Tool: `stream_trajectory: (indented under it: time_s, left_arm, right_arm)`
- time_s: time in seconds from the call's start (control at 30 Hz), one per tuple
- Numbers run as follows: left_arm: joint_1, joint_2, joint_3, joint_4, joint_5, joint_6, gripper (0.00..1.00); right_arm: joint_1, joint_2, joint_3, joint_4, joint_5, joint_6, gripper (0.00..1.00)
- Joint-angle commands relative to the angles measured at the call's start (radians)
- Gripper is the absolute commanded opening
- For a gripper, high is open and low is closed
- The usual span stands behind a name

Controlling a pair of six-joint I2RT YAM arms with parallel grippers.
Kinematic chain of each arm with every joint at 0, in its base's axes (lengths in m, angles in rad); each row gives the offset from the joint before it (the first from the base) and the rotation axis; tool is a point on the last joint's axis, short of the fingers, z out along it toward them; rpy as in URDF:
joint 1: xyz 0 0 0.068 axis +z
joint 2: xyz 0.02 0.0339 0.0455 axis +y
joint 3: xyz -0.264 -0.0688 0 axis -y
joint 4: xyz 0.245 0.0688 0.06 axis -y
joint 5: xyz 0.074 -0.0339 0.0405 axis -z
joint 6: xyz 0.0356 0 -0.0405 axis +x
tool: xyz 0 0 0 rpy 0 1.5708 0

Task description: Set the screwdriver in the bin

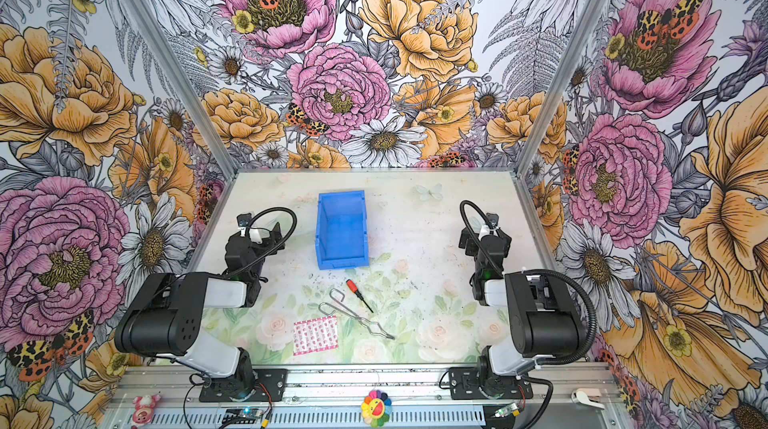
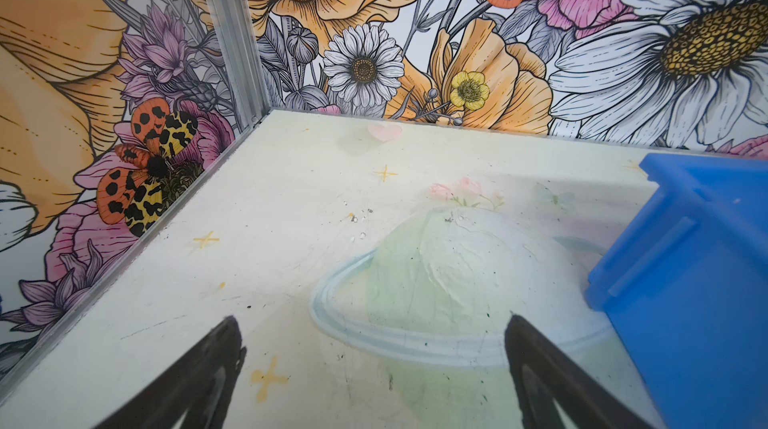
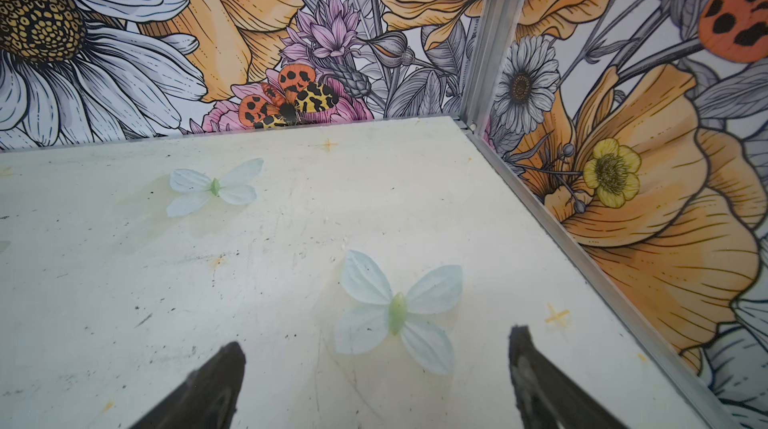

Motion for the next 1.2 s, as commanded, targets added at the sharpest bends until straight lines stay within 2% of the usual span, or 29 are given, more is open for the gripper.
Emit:
stream_trajectory:
  time_s: [0.0, 0.4, 0.53, 0.6, 0.67, 0.83, 0.97, 1.17]
  left_arm:
    - [-0.002, -0.008, 0.013, 0.002, 0.024, 0.010, 0.99]
    - [0.002, -0.015, 0.025, -0.030, 0.038, 0.007, 0.98]
    - [0.006, -0.083, 0.057, -0.145, -0.014, -0.013, 0.99]
    - [0.008, -0.145, 0.101, -0.312, -0.058, -0.051, 0.99]
    - [0.024, -0.196, 0.137, -0.439, -0.029, -0.090, 0.99]
    - [-0.044, -0.341, 0.147, -0.618, -0.058, -0.096, 0.99]
    - [-0.101, -0.465, 0.146, -0.761, -0.050, -0.121, 0.99]
    - [-0.162, -0.636, 0.177, -0.999, -0.044, -0.228, 0.99]
  right_arm:
    - [0.005, 0.002, 0.011, 0.020, -0.011, 0.001, 1.00]
    - [0.013, -0.005, 0.008, 0.025, -0.001, -0.008, 0.99]
    - [0.041, -0.132, 0.079, -0.227, 0.041, -0.016, 1.00]
    - [0.061, -0.187, 0.136, -0.394, 0.074, -0.008, 1.00]
    - [0.090, -0.231, 0.210, -0.586, 0.093, 0.003, 1.00]
    - [0.175, -0.257, 0.381, -0.990, 0.183, 0.084, 0.99]
    - [0.240, -0.271, 0.443, -1.186, 0.143, 0.161, 1.00]
    - [0.407, -0.284, 0.480, -1.328, 0.039, 0.213, 0.99]
